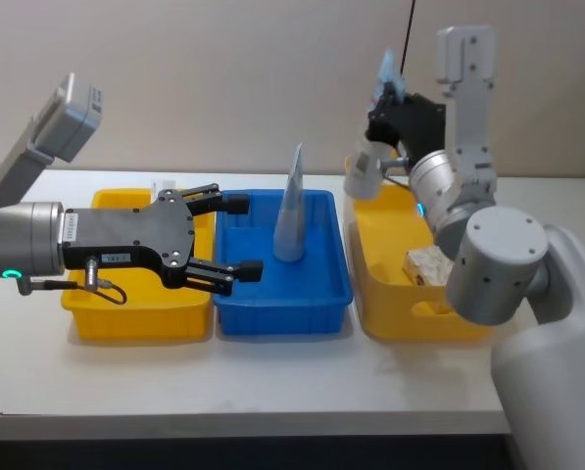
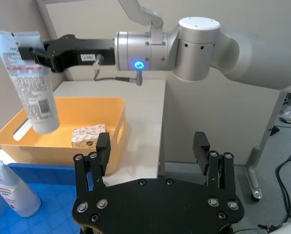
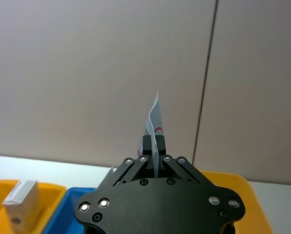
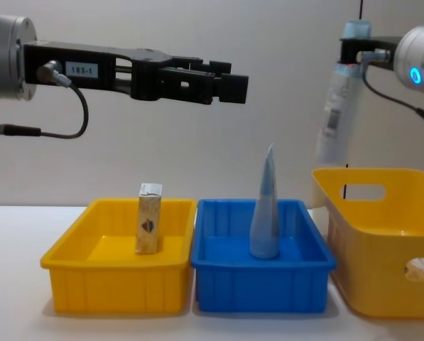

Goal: Bimanual collaborative sorting of washing and personal care products

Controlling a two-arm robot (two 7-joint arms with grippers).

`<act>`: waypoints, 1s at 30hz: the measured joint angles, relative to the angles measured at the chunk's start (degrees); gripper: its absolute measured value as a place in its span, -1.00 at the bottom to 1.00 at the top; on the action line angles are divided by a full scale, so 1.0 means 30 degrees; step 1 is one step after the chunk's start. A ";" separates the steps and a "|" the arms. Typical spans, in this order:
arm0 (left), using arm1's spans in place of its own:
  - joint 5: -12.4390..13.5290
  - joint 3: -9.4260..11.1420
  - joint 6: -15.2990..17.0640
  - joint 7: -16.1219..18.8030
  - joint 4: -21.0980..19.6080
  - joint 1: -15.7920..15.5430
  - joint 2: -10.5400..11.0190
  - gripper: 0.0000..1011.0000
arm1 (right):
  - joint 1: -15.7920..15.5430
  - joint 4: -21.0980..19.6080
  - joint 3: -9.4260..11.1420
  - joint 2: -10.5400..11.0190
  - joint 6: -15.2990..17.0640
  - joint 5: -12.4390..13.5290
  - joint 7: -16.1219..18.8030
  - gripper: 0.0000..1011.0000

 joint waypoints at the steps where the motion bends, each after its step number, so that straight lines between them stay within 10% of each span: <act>1: 0.0000 0.0000 0.0000 0.0000 0.0000 0.0000 0.0000 0.98 | 0.0065 0.0078 0.0070 -0.0010 -0.0027 -0.0027 -0.0072 -0.99; 30: -0.0001 0.0001 -0.0001 0.0000 0.0000 0.0000 0.0000 0.98 | 0.0630 0.3478 0.1504 0.0122 -0.0203 -0.1459 -0.2030 -0.95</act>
